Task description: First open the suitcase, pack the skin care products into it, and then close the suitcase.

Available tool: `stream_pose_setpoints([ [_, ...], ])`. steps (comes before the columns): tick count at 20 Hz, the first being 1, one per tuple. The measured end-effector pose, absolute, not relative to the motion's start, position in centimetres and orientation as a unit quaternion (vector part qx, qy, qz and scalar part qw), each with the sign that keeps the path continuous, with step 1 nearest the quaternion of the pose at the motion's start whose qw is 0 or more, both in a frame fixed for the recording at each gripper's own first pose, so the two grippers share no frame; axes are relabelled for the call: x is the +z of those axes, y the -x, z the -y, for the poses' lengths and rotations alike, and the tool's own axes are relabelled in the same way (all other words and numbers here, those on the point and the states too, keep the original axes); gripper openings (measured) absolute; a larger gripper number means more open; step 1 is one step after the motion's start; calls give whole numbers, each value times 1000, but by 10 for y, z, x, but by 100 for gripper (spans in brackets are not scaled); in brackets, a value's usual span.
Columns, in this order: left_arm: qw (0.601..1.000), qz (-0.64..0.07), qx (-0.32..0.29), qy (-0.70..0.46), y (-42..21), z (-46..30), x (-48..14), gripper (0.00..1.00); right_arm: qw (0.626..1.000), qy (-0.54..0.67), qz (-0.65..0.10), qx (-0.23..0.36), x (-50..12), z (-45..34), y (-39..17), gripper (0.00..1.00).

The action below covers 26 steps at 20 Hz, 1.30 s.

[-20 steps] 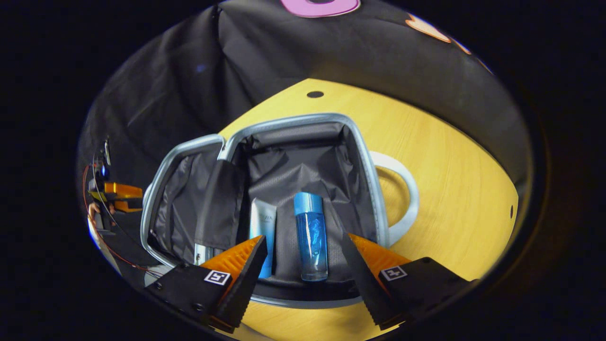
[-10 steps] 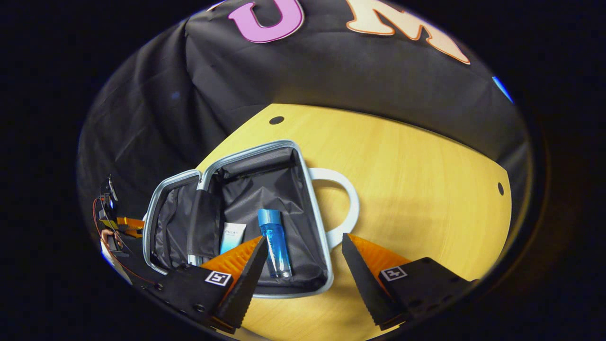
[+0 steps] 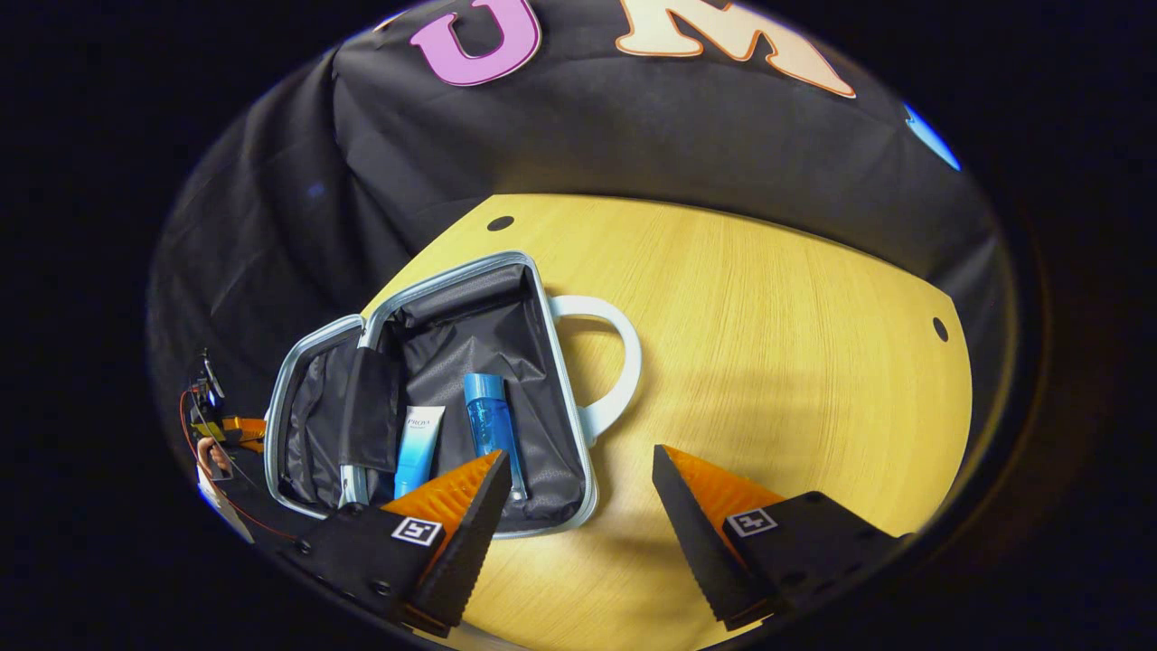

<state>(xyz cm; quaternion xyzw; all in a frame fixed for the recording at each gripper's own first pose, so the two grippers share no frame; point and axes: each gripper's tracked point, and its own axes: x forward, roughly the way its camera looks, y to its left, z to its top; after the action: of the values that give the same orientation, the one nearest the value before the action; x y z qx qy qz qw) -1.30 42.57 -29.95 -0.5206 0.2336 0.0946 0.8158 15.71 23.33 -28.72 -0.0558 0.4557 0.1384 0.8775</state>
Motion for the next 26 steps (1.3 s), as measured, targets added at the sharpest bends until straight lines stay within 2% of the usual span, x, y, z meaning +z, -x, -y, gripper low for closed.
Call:
stream_pose_setpoints([
  [1,815,-232,96,523,12,-425,-298,1,879,52,-454,137,-286,-232,-158,94],
  [2,813,-233,102,524,14,-425,-296,1,880,49,-453,135,-286,-231,-159,94],
  [3,809,-239,113,525,14,-422,-296,1,881,46,-451,134,-285,-229,-159,98],
  [7,814,-233,129,517,14,-414,-270,1,885,34,-447,127,-283,-216,-155,98],
  [14,848,-187,121,480,20,-387,-178,0,895,17,-434,102,-270,-170,-148,98],
  [15,857,-183,125,466,18,-382,-169,5,896,20,-433,99,-270,-164,-147,98],
  [16,864,-180,124,454,16,-372,-157,0,896,25,-433,97,-271,-154,-144,98],
  [21,896,-144,70,414,-5,-309,-77,1,897,34,-431,97,-264,-123,-131,98],
  [22,901,-138,57,406,-12,-294,-64,1,897,35,-429,96,-261,-115,-129,94],
  [23,908,-137,46,394,-20,-282,-57,0,900,35,-424,95,-256,-109,-128,98],
  [24,913,-138,38,381,-26,-269,-51,0,902,34,-420,95,-252,-103,-127,98],
  [25,916,-137,29,376,-33,-254,-46,1,904,31,-415,95,-246,-97,-126,94],
  [26,917,-136,14,376,-41,-239,-37,1,906,27,-411,94,-241,-90,-124,94],
])
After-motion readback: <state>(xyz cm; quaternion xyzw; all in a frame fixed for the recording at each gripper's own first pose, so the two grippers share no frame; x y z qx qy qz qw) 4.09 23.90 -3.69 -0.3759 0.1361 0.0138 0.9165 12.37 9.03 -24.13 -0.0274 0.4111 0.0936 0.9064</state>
